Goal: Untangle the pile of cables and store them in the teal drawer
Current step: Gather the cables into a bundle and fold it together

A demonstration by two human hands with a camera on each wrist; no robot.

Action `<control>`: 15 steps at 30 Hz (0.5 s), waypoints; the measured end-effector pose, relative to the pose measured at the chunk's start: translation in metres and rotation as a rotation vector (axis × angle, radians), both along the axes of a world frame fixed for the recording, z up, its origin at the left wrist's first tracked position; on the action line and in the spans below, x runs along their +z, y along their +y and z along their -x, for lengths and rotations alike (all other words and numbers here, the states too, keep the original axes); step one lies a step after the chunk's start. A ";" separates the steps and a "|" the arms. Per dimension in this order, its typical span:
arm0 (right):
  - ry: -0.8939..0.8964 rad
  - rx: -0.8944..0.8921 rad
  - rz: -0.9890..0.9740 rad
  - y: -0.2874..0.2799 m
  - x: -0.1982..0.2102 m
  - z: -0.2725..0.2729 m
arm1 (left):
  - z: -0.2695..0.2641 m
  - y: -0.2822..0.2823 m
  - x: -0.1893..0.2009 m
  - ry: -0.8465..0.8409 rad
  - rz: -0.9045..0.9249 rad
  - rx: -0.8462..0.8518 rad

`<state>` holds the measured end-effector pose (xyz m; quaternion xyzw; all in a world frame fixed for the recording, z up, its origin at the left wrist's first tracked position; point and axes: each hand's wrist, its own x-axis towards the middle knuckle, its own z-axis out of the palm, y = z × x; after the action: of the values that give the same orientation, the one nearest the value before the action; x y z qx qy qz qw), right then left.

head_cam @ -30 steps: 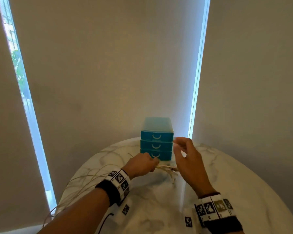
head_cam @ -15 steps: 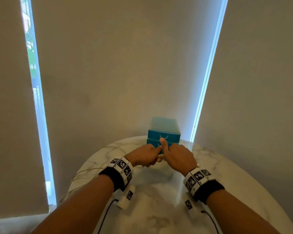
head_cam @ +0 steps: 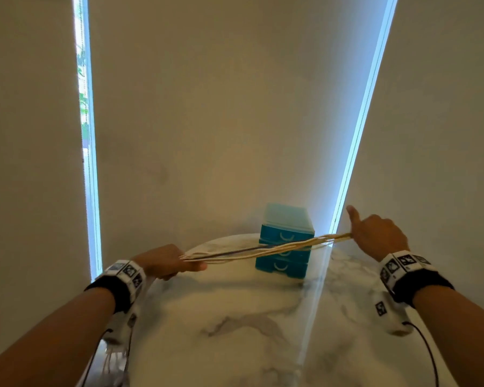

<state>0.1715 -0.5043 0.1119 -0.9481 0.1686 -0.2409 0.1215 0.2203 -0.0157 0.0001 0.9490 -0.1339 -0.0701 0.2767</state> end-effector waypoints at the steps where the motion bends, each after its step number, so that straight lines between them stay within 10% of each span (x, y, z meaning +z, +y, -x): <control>1: 0.023 0.015 -0.025 -0.008 -0.002 -0.001 | -0.003 0.011 -0.003 0.021 -0.012 0.022; 10: 0.141 0.375 -0.527 0.013 -0.004 0.005 | -0.065 0.014 0.093 -0.744 -0.460 0.287; 15: 0.296 0.511 -0.316 0.048 -0.034 0.023 | -0.060 -0.012 0.061 -0.250 -0.755 0.373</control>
<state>0.1481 -0.4564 0.0774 -0.9539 -0.0233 -0.0332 0.2974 0.2799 -0.0278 0.0613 0.9927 0.0423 0.0521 -0.1001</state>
